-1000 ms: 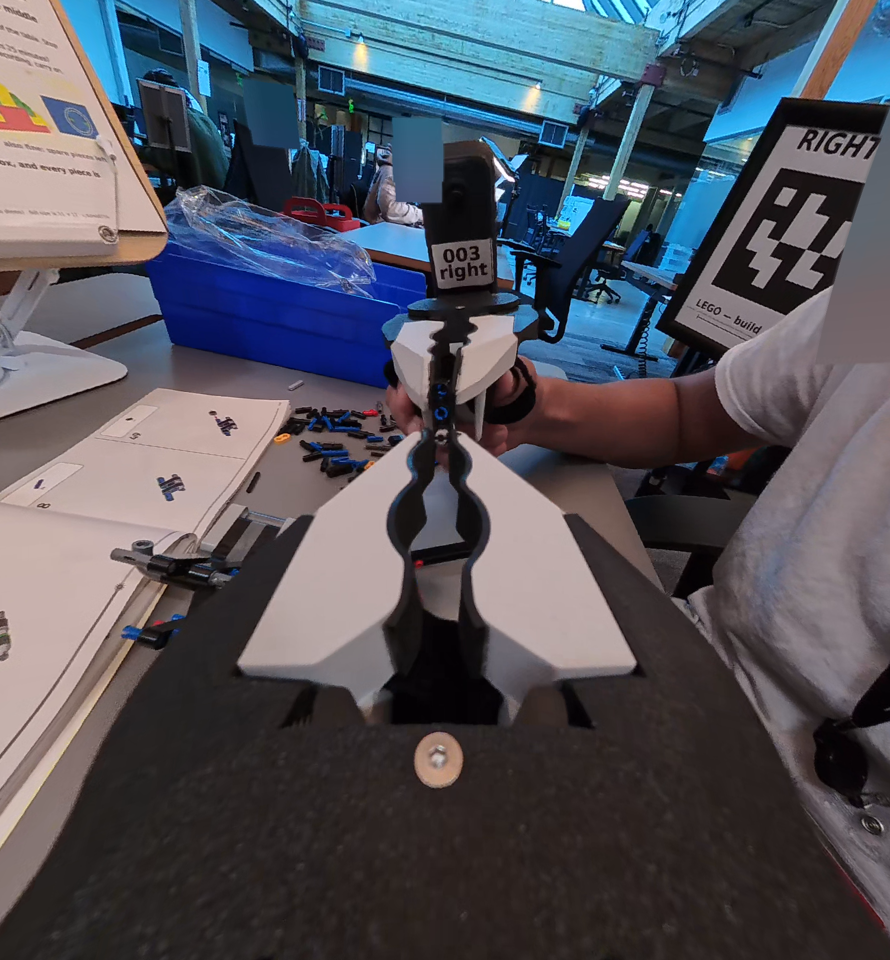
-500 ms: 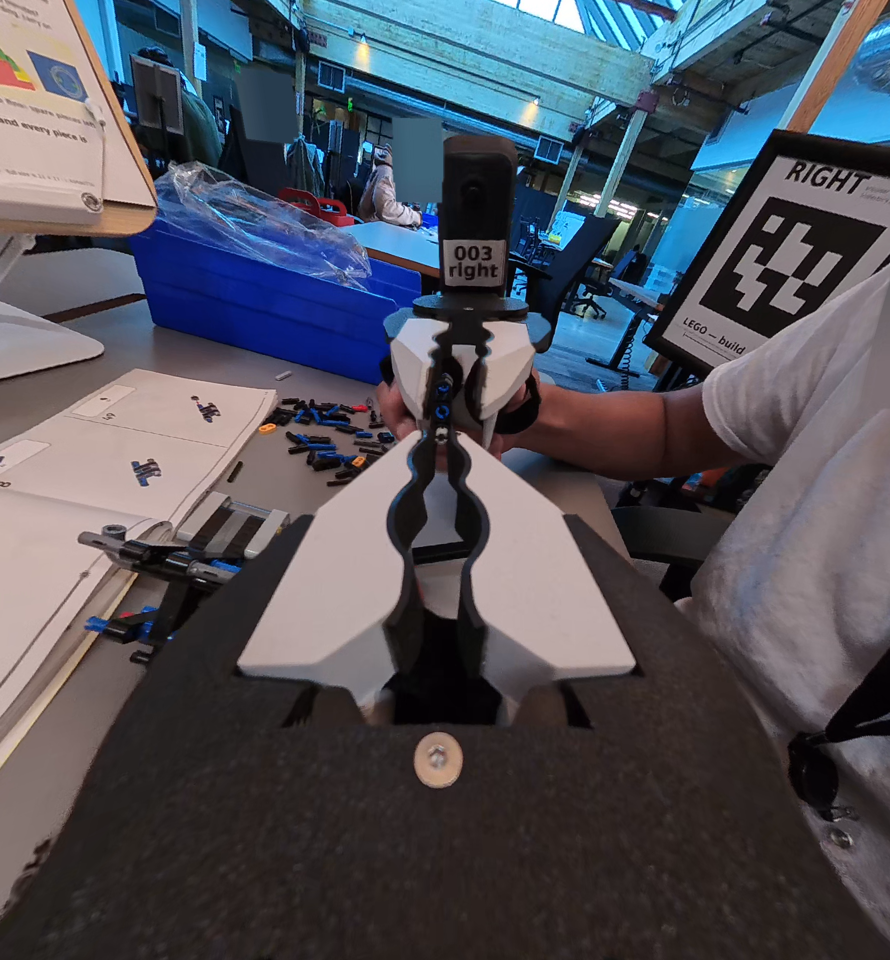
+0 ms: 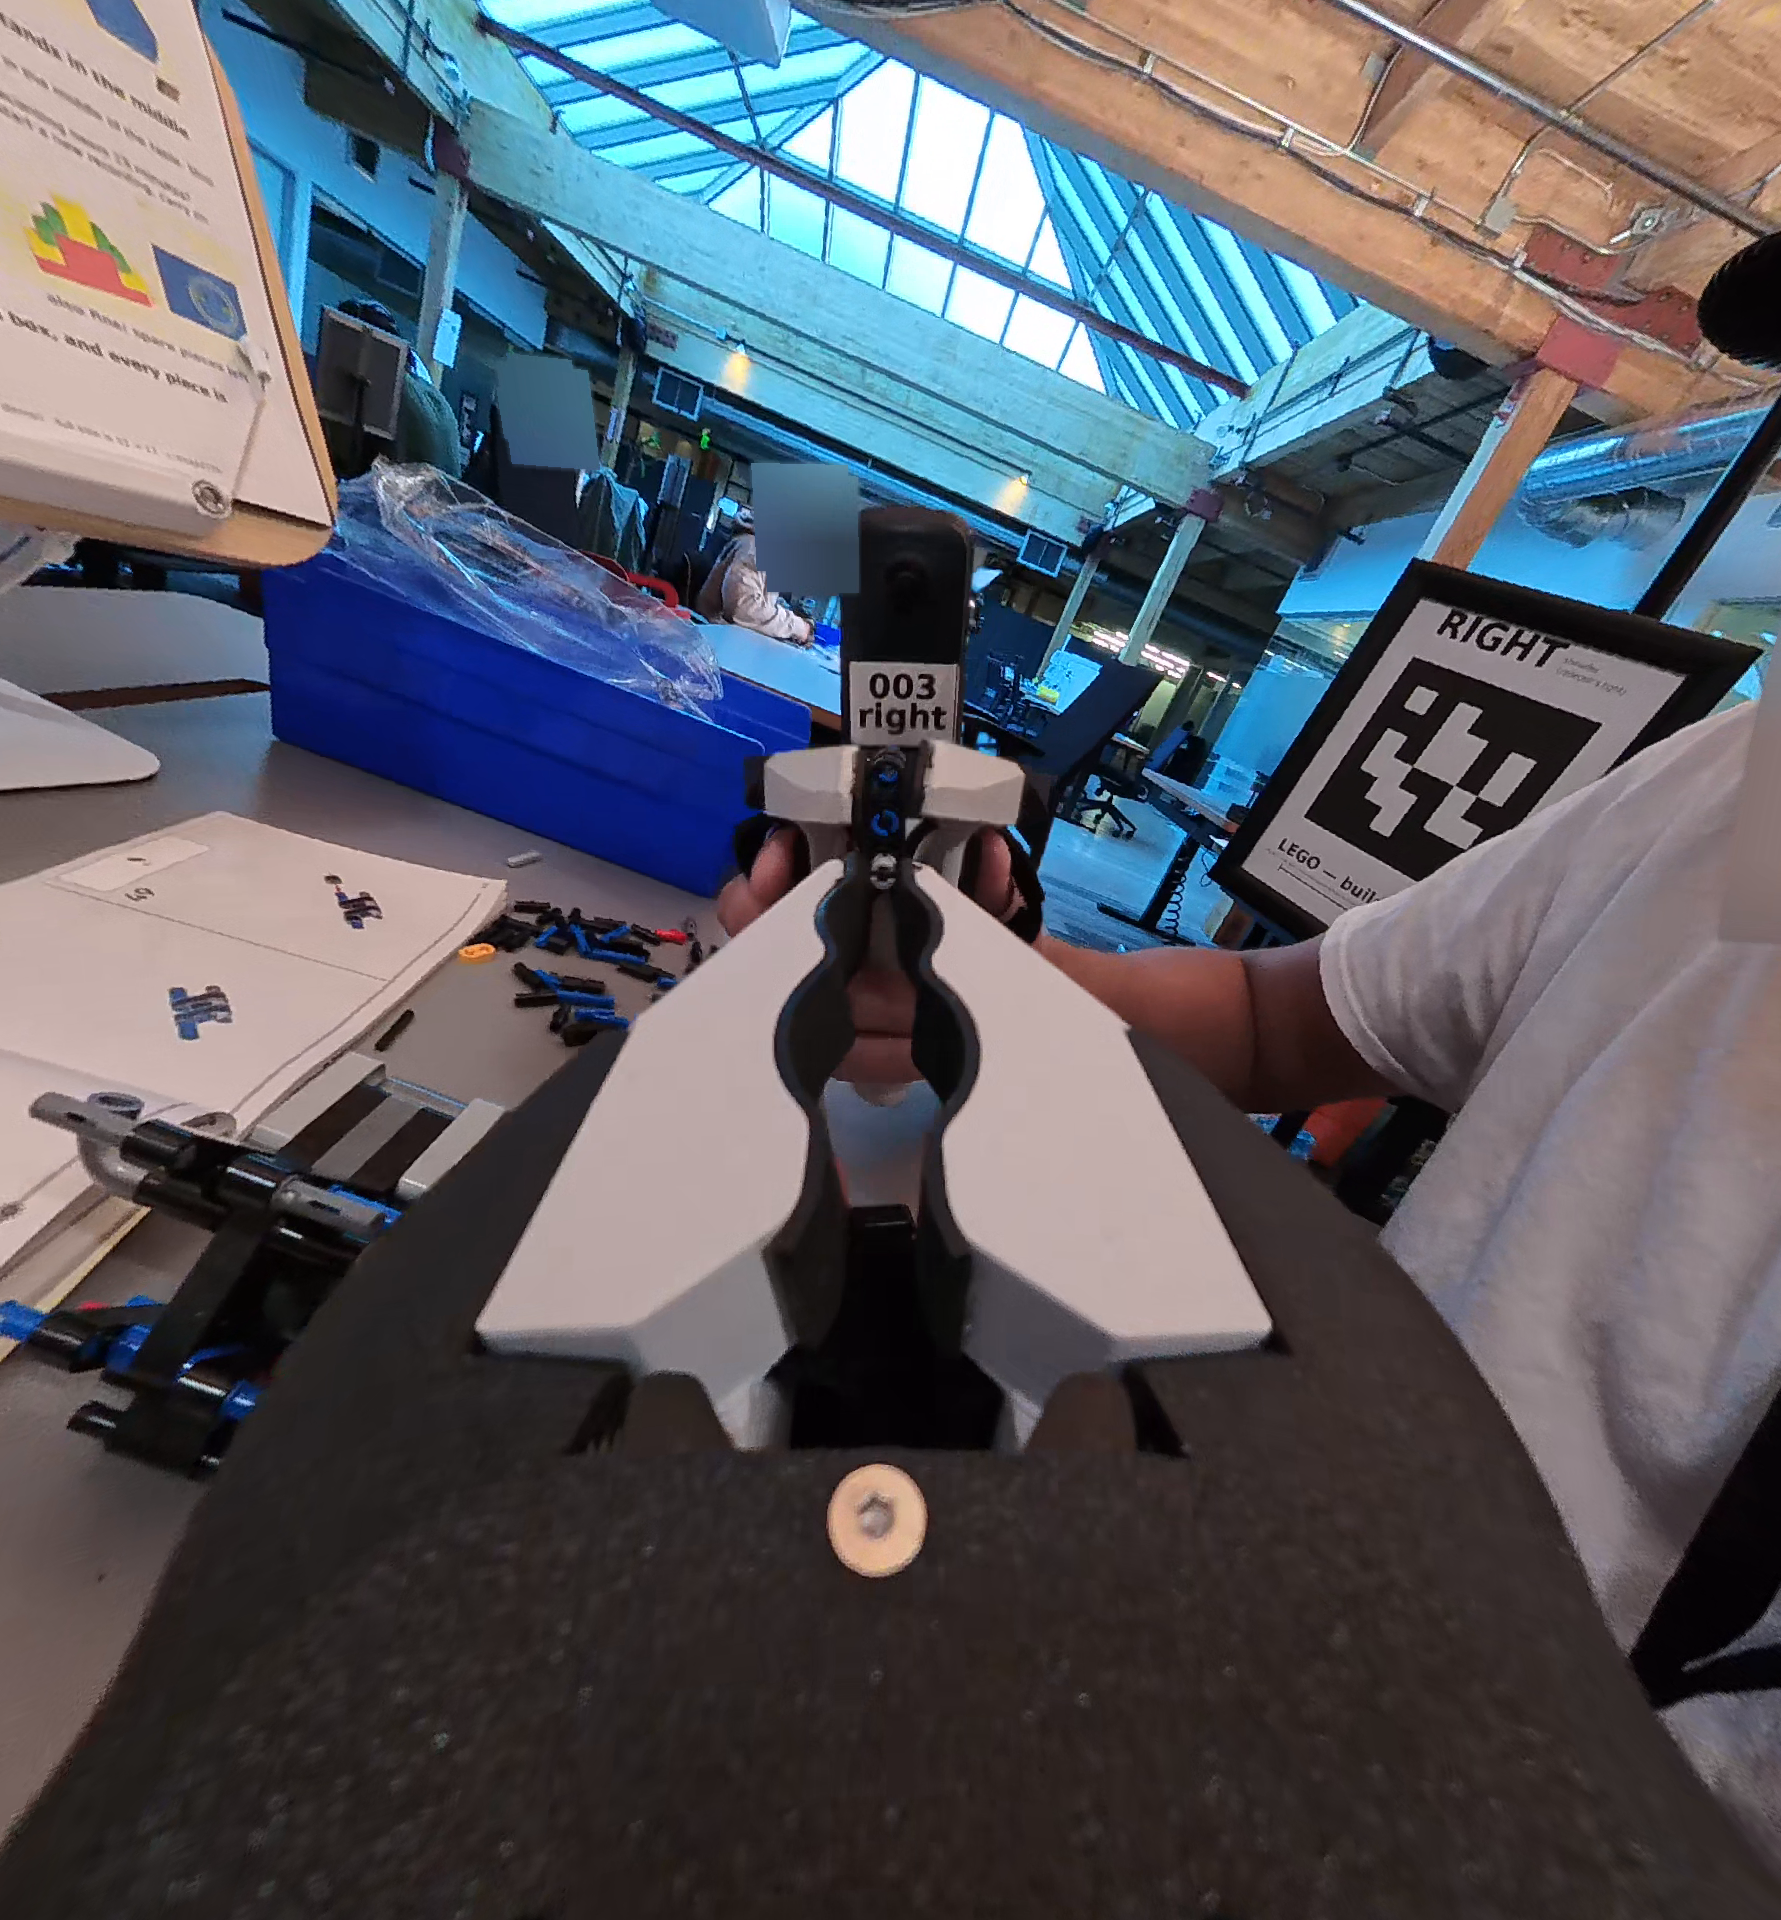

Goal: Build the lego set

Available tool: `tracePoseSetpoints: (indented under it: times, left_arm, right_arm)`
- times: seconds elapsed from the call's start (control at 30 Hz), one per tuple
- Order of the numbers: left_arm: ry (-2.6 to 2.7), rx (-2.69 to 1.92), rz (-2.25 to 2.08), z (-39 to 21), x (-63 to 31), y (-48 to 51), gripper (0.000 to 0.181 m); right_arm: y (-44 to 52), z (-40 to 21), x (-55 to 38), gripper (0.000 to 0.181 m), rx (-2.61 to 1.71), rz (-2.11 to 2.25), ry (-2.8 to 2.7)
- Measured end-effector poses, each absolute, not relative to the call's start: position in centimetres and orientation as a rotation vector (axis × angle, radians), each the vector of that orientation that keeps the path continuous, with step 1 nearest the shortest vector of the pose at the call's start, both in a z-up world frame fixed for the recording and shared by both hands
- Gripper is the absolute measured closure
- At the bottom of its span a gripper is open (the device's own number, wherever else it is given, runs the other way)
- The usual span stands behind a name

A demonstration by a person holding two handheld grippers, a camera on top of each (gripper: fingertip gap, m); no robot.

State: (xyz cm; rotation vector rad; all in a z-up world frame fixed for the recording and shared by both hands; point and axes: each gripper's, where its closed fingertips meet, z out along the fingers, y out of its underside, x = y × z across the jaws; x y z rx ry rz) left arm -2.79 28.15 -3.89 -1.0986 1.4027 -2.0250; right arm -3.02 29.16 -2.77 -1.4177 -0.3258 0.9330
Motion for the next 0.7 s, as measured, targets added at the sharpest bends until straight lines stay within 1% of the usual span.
tracePoseSetpoints:
  times: [0.4,0.7]
  left_arm:
    - [1.412,-1.063,-1.99,-3.7,-2.8,27.7,0.179]
    - [1.577,-0.963,-1.757,-4.2,-3.4,27.4,0.178]
  right_arm:
    - [28.9,-2.4,-3.0,0.175,-1.386,0.993,-0.318]
    - [28.3,-2.5,-3.4,0.174,-1.409,0.98,-0.397]
